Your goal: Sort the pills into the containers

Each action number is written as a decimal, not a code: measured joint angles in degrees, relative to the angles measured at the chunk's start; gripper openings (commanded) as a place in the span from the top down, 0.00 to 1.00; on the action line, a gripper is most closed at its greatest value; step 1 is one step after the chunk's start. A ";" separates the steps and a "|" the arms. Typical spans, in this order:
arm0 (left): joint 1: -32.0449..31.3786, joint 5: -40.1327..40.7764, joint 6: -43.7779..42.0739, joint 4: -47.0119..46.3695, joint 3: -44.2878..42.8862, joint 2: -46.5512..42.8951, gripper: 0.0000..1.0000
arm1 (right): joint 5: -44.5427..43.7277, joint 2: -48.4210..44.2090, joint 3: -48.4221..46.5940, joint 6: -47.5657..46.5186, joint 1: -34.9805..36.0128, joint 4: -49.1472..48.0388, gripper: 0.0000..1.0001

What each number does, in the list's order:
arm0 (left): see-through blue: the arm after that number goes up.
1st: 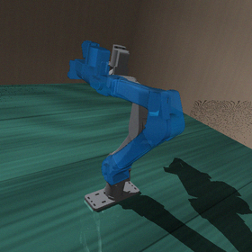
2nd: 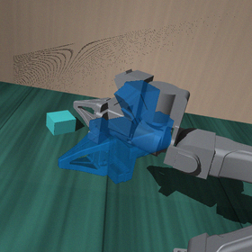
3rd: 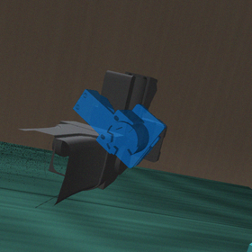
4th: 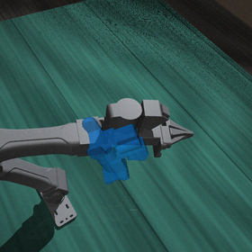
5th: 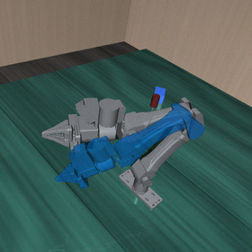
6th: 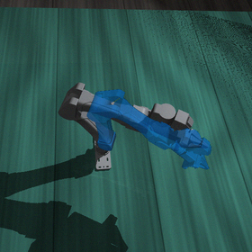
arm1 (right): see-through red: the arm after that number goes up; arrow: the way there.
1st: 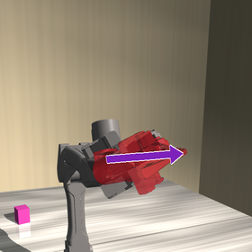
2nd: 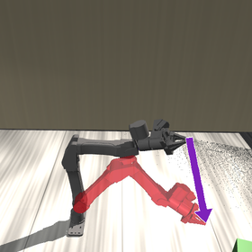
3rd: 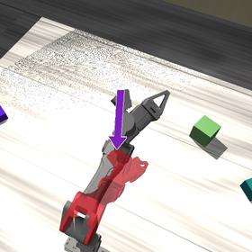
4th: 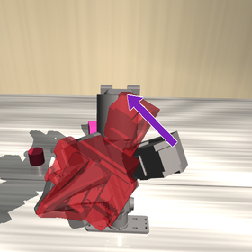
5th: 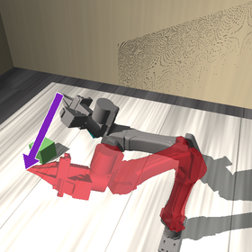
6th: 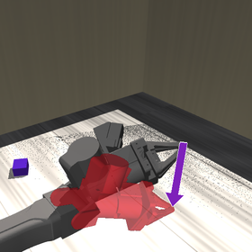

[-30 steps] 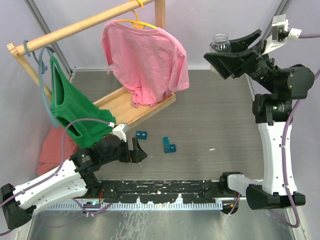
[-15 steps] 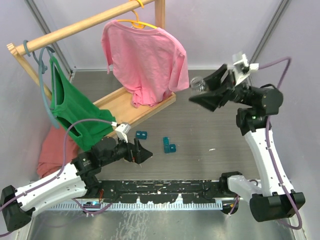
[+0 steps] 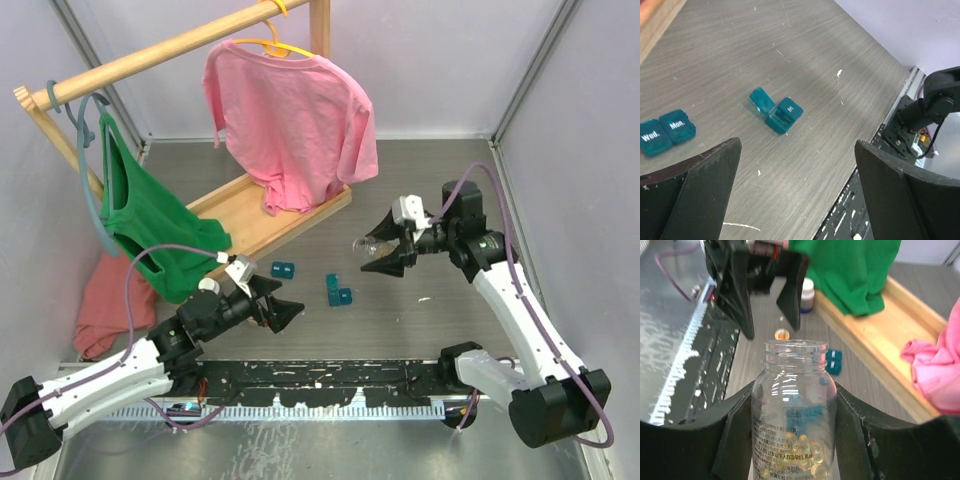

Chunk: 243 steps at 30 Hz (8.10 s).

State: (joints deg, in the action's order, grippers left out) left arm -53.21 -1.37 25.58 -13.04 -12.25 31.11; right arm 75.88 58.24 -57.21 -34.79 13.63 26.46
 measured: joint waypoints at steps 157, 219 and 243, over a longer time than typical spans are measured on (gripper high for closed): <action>0.09 31.54 -3.98 11.67 0.83 0.26 0.02 | -64.08 30.40 3.30 -17.94 32.76 10.86 0.99; 0.09 31.54 -3.98 11.67 0.90 -0.66 0.02 | -67.63 30.40 1.64 -14.86 34.56 12.00 0.99; 0.09 31.54 -3.98 11.69 0.94 -0.76 0.02 | -68.91 30.40 2.43 -13.92 35.06 11.28 0.99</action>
State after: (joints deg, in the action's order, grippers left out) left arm -53.12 30.17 21.61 -1.34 -11.31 30.35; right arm 6.96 88.64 -54.78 -48.71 48.69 37.74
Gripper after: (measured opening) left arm 0.980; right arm 0.592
